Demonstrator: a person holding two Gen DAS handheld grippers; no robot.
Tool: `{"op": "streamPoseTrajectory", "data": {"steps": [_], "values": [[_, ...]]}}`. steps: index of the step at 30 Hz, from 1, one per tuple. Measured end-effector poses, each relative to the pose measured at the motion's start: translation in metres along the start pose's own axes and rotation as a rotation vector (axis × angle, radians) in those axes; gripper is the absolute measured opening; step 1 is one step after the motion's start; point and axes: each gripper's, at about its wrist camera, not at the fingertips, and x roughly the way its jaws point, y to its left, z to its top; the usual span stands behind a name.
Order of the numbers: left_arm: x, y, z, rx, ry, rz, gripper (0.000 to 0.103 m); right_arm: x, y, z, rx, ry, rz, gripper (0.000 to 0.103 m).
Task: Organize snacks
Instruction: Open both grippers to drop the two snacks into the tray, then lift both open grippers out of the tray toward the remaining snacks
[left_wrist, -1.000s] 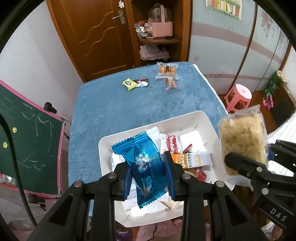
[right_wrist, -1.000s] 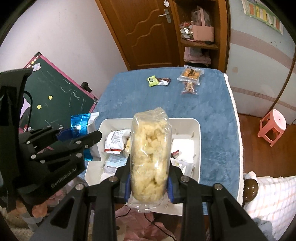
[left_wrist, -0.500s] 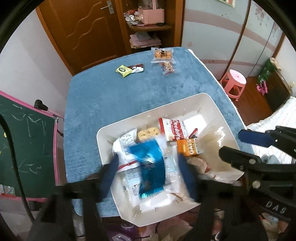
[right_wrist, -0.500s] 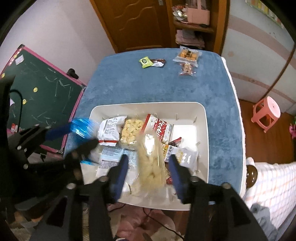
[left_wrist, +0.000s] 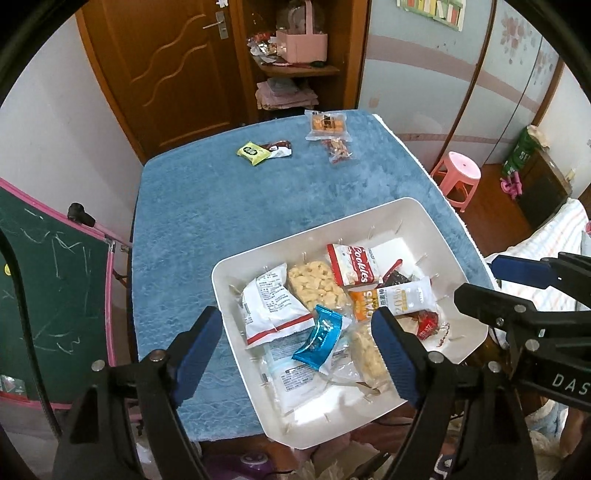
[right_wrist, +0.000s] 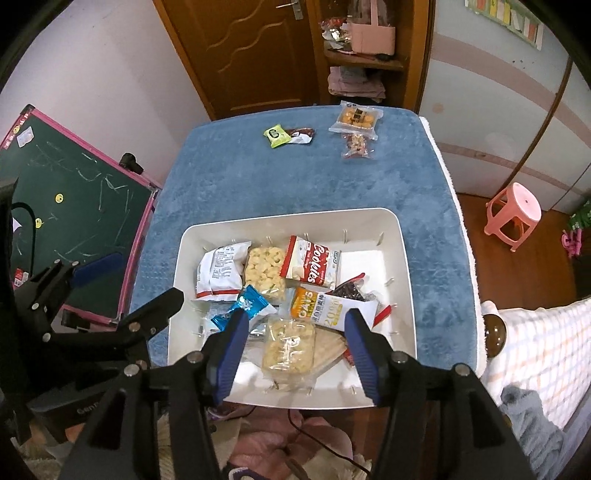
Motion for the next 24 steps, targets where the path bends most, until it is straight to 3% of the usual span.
{"op": "streamPoseTrajectory", "data": {"steps": [13,24], "values": [[-0.016,0.014,-0.006,0.038,-0.079,-0.038,0.082,-0.015,0.014,-0.001,0.055,-0.057,-0.029,0.055],[-0.008,0.024,0.008,-0.010,-0.079,-0.038,0.082,-0.004,0.008,0.010,0.070,-0.038,-0.029,0.055]]}}
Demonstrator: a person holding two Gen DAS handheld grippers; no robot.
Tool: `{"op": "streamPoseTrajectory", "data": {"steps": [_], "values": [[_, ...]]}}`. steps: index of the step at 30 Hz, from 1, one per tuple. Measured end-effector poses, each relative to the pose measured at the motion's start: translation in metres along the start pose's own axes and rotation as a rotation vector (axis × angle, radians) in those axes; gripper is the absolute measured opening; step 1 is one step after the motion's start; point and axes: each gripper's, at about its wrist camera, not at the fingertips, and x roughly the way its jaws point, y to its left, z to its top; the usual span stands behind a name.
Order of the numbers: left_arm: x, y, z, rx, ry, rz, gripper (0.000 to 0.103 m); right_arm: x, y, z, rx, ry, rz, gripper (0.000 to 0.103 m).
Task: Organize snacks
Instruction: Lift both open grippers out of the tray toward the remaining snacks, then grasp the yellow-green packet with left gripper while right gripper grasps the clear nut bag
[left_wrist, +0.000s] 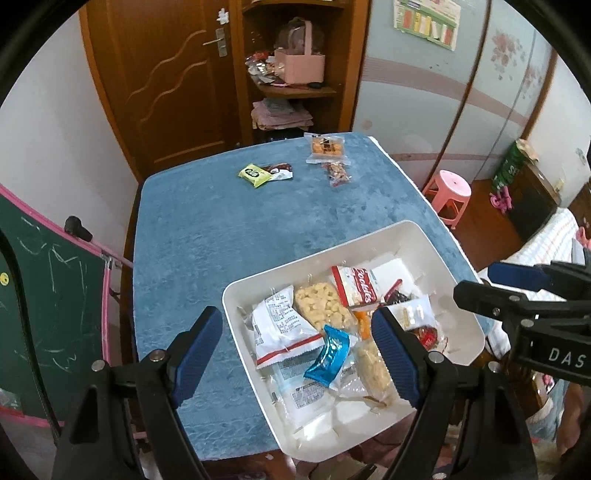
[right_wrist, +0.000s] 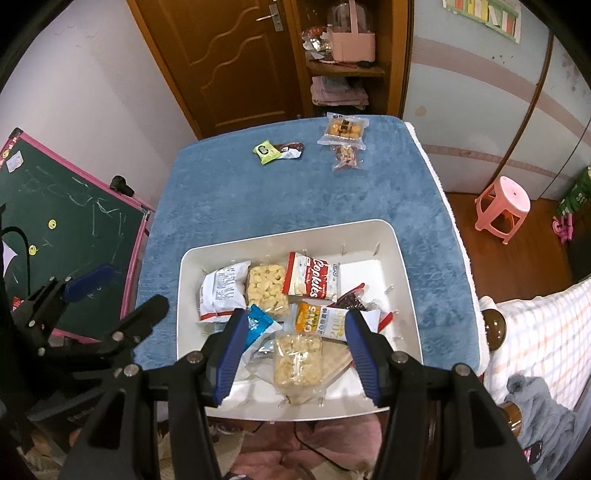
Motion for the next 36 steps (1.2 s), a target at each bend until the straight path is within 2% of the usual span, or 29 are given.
{"op": "streamPoseTrajectory", "data": {"steps": [9,13,18,22,27,32,36], "values": [[0.016,0.004,0.043,-0.056,-0.002,0.123,0.082,0.023,-0.036,0.040,-0.008,0.014,0.064,0.055],[0.032,-0.002,0.077,-0.054,0.003,0.192,0.082,0.031,-0.065,0.072,-0.013,0.011,0.085,0.055],[0.064,-0.010,0.126,-0.042,0.023,0.219,0.082,0.053,-0.103,0.121,-0.029,0.002,0.076,0.055],[0.099,-0.007,0.173,-0.055,0.046,0.226,0.082,0.081,-0.129,0.167,-0.027,-0.007,0.061,0.055],[0.152,0.014,0.223,-0.101,0.055,0.256,0.082,0.123,-0.146,0.223,-0.017,-0.013,0.081,0.055],[0.239,0.058,0.250,-0.252,0.135,0.266,0.082,0.182,-0.148,0.265,-0.004,-0.023,0.087,0.055],[0.301,0.089,0.255,-0.393,0.201,0.245,0.082,0.239,-0.148,0.279,0.029,0.067,0.130,0.055]]}}
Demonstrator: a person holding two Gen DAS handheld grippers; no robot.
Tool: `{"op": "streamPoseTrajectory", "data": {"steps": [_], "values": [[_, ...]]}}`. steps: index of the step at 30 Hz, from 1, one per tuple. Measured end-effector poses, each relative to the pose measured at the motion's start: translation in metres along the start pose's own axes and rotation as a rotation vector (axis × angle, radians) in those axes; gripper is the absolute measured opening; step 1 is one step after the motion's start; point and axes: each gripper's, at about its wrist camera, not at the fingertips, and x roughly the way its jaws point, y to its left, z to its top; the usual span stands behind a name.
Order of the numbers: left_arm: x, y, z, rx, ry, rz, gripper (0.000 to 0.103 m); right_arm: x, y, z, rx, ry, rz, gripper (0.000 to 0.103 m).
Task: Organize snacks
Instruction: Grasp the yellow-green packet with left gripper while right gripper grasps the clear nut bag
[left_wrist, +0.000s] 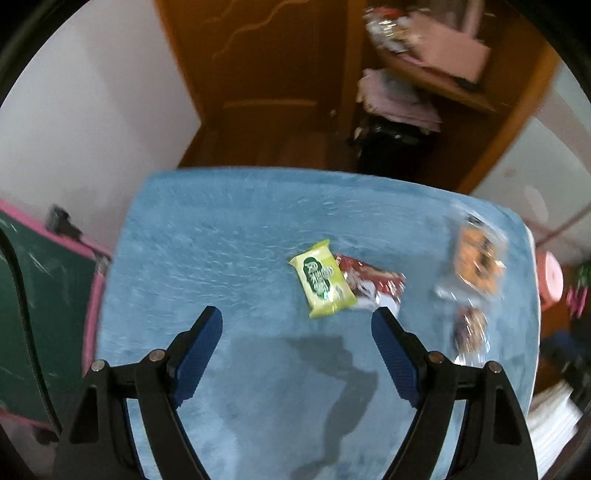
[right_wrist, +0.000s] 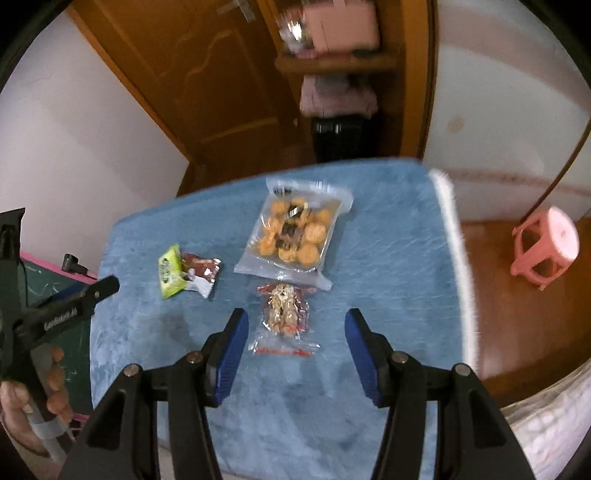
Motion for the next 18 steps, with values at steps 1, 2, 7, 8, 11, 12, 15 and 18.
{"op": "streamPoseTrajectory", "data": {"steps": [1,2,7,8,11,12,15,18], "values": [[0.018,0.002,0.006,-0.031,0.029,0.000,0.082,0.016,-0.002,0.003,0.006,0.027,0.017,0.055],[0.030,0.003,0.010,-0.051,0.045,0.007,0.082,0.030,-0.003,0.004,0.009,0.048,0.020,0.055],[0.076,0.004,0.023,-0.132,0.095,0.018,0.082,0.073,-0.007,0.005,0.030,0.122,0.021,0.055],[0.082,0.004,0.024,-0.146,0.105,0.012,0.082,0.078,-0.006,0.004,0.027,0.129,0.026,0.055],[0.098,0.002,0.026,-0.176,0.133,-0.023,0.082,0.087,-0.004,0.004,0.018,0.149,0.046,0.055],[0.102,0.001,0.025,-0.178,0.139,-0.029,0.082,0.089,-0.003,0.004,0.011,0.149,0.051,0.055],[0.117,-0.002,0.019,-0.176,0.166,-0.018,0.081,0.097,0.000,0.004,-0.013,0.156,0.043,0.055],[0.124,0.001,0.014,-0.202,0.159,-0.030,0.072,0.104,0.001,0.005,-0.009,0.169,0.068,0.055]]}}
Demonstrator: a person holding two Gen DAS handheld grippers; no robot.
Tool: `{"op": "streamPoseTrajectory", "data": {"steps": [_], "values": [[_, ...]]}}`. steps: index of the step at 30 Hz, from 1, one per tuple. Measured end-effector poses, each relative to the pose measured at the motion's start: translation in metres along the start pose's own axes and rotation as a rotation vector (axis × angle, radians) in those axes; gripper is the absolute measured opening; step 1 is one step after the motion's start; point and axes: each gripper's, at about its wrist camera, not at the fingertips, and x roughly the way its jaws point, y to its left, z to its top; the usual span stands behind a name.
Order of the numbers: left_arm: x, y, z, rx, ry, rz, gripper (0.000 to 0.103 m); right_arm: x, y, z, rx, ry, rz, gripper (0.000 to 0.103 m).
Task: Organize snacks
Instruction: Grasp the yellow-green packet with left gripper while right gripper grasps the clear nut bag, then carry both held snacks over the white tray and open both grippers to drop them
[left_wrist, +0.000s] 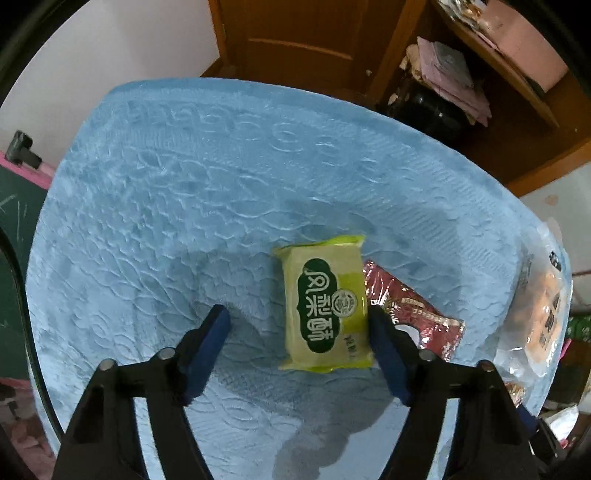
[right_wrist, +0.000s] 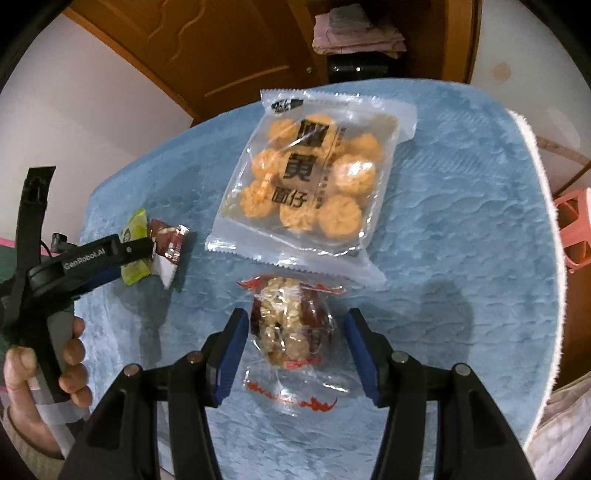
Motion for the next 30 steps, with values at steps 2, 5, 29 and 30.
{"op": "streamPoseTrajectory", "data": {"steps": [2,5,29,30], "values": [[-0.002,0.002,-0.004,0.010,-0.022,0.006,0.050,0.001,0.001,-0.001,-0.013,-0.010,-0.003,0.055],[-0.008,0.005,-0.011,0.050,-0.037,0.029,0.038,0.003,0.007,-0.006,-0.045,-0.019,-0.019,0.051],[-0.236,0.101,-0.119,0.177,-0.223,0.016,0.037,-0.152,0.033,-0.104,-0.010,-0.162,0.084,0.038],[-0.248,0.106,-0.127,0.183,-0.230,0.005,0.037,-0.165,0.037,-0.114,-0.012,-0.183,0.085,0.038]]}}
